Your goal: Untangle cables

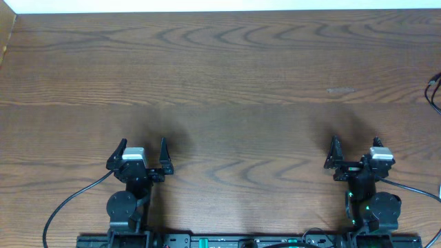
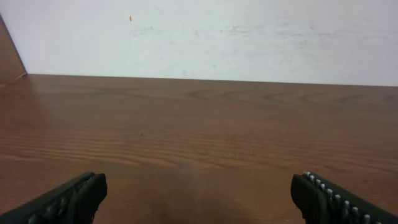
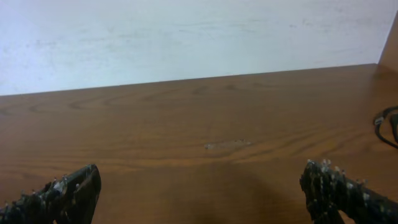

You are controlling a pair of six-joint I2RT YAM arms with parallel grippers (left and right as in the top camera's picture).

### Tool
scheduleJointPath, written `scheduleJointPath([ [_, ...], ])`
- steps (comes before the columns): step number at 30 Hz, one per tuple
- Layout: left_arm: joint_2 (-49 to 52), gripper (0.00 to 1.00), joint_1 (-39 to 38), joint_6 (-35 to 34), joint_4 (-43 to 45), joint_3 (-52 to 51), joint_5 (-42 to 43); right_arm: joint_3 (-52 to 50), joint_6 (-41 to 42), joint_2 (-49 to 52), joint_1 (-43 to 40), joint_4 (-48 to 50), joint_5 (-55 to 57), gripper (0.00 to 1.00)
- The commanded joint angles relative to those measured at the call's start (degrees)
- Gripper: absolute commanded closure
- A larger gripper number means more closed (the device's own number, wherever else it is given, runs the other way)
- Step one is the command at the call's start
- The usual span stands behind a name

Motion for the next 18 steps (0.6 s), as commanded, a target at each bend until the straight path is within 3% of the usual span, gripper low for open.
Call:
scheduleJointPath([
  [1, -0.3, 0.00, 0.2, 0.4, -2.3, -0.9, -1.7, -0.3, -2.1, -0.4, -0.4, -0.2, -0.4, 0.01],
  [18, -0.3, 0.00, 0.2, 0.4, -2.3, -0.9, -1.7, -0.3, -3.7, -0.4, -0.4, -0.3, -0.6, 0.01],
])
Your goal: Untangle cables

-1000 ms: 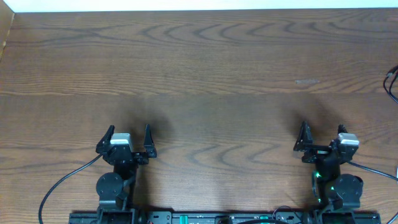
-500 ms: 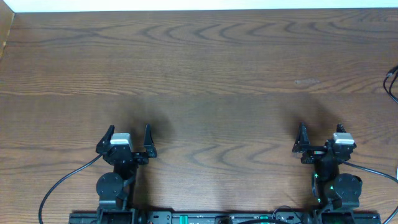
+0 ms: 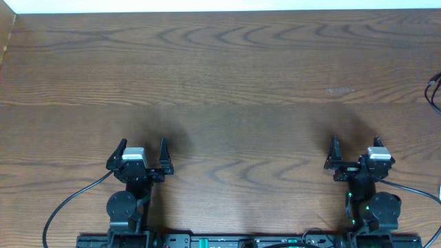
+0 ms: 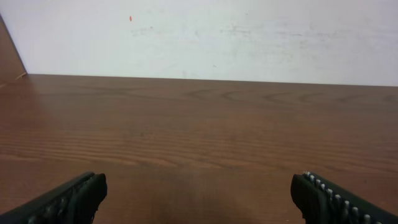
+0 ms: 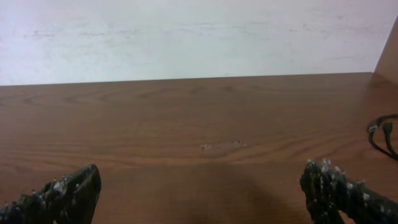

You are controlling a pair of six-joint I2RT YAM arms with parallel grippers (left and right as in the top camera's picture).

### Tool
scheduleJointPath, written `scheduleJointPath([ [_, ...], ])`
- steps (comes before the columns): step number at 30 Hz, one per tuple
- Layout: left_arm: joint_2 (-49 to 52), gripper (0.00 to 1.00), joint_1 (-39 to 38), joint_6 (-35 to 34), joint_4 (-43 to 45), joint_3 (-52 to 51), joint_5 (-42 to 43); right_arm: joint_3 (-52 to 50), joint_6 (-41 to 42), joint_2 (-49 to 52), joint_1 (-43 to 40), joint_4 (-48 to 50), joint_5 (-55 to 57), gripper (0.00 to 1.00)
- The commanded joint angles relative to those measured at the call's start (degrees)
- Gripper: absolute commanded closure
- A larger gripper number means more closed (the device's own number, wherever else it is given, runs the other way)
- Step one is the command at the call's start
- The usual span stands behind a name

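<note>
Only a small stretch of black cable [image 3: 434,89] shows, at the table's far right edge; the right wrist view catches it as a loop with a plug end [image 5: 384,134]. The remainder is out of view. My left gripper [image 3: 142,150] rests at the near left of the table, open with nothing between its fingers [image 4: 199,190]. At the near right, my right gripper [image 3: 354,150] is also open and empty [image 5: 199,186]. The cable lies well ahead and to the right of it.
The brown wooden table [image 3: 220,76] runs back to a white wall [image 4: 199,37]. A pale scuff mark [image 3: 340,89] lies ahead of the right gripper. The arms' own black leads trail off the near edge [image 3: 69,203].
My right wrist has turned a little: its view, tilted before, is now level and shows more of the cable at the right. The left arm has not moved. Both grippers stay open.
</note>
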Motion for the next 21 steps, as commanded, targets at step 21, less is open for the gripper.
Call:
scheduleJointPath([
  [21, -0.3, 0.00, 0.2, 0.4, -2.3, -0.9, -1.7, -0.2, -1.2, -0.3, -0.4, 0.0, 0.1, 0.01],
])
